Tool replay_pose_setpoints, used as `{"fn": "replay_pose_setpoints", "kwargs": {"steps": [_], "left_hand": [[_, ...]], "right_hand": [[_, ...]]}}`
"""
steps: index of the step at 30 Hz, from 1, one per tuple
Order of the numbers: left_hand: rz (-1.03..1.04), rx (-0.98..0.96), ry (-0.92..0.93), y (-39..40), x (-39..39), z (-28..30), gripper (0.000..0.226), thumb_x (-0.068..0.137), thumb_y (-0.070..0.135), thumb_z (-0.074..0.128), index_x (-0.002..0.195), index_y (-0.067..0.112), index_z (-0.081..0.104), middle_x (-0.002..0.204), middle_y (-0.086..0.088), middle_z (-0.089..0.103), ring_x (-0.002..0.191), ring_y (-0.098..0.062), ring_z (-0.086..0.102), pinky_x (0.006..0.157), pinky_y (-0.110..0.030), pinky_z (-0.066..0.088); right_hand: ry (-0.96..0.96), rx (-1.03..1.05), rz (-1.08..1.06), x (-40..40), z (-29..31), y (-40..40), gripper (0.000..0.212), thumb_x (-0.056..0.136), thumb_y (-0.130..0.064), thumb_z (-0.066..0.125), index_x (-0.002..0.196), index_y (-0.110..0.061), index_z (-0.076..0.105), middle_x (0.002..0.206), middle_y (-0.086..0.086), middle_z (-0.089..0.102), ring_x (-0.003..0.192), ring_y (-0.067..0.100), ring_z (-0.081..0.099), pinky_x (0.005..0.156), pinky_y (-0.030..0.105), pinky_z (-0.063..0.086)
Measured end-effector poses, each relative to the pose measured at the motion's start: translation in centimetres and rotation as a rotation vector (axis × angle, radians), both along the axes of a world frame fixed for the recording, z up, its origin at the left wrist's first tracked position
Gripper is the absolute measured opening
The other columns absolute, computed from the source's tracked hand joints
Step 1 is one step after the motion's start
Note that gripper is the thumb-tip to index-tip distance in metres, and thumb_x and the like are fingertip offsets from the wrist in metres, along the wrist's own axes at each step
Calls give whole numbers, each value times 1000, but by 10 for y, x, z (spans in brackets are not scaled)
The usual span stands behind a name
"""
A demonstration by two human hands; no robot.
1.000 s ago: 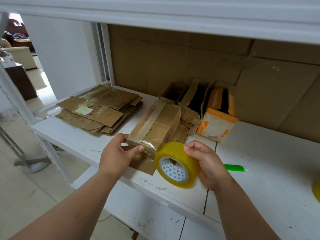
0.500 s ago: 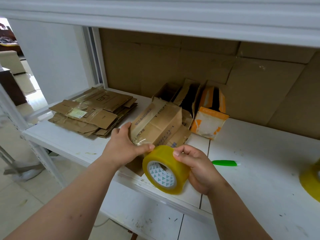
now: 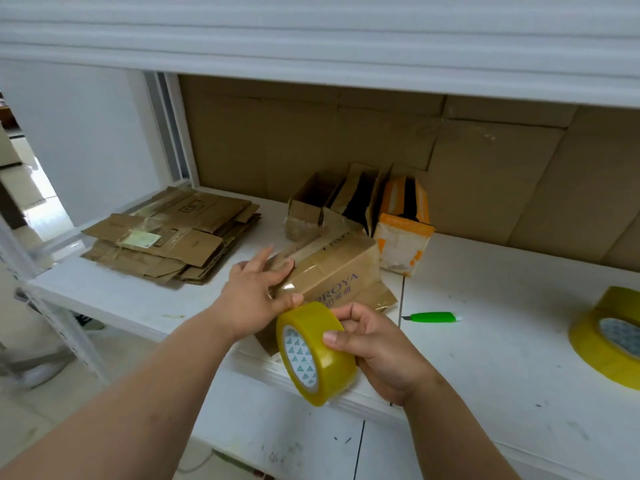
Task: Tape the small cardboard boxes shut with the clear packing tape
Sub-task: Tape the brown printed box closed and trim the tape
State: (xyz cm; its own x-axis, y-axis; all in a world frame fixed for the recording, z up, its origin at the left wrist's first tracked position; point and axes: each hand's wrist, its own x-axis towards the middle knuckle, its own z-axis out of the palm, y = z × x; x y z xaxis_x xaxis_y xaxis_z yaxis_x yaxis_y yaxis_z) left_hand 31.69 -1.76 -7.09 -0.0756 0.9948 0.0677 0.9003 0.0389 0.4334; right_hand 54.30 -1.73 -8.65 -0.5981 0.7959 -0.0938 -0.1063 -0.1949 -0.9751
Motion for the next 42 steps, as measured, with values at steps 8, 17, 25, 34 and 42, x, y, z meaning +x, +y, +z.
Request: {"fn": "replay_pose_setpoints", "kwargs": {"steps": [8,17,25,34,42], "left_hand": [[-233,68,32,-1,-9,3,60,97,41,57,151,30,33,163,6,17,152,-17,10,122,-26,7],[-119,-119,-372,-9,5,8,45,103,41,42,148,38,38,153,19,21,140,-9,19,113,-24,14],[-76,-54,-713,-28,21,-5,53,93,60,32,137,36,50,156,31,14,137,6,26,93,-8,28],[-86,-64,-633,-23,13,-8,33,97,55,46,126,44,55,150,36,19,136,7,29,107,-21,28],[-73,-70,-621,-17,12,-10,43,87,66,43,124,45,53,148,37,20,134,2,32,112,-26,29]], "right_hand": [[-36,30,90,-2,-7,-10,62,74,-19,75,131,-8,53,100,14,71,92,20,67,84,28,52],[8,51,86,-12,-11,-11,65,75,-10,73,135,-8,49,98,11,71,92,21,68,86,34,53],[-96,52,155,-18,-14,-18,26,88,-21,69,107,-7,57,85,-5,72,85,10,67,82,25,52],[-135,47,272,-10,-18,-12,57,64,-15,77,117,1,63,103,11,71,95,23,66,90,40,53],[-139,75,316,0,-9,-17,48,68,-34,80,101,-2,64,91,18,63,85,30,57,79,42,42]]}}
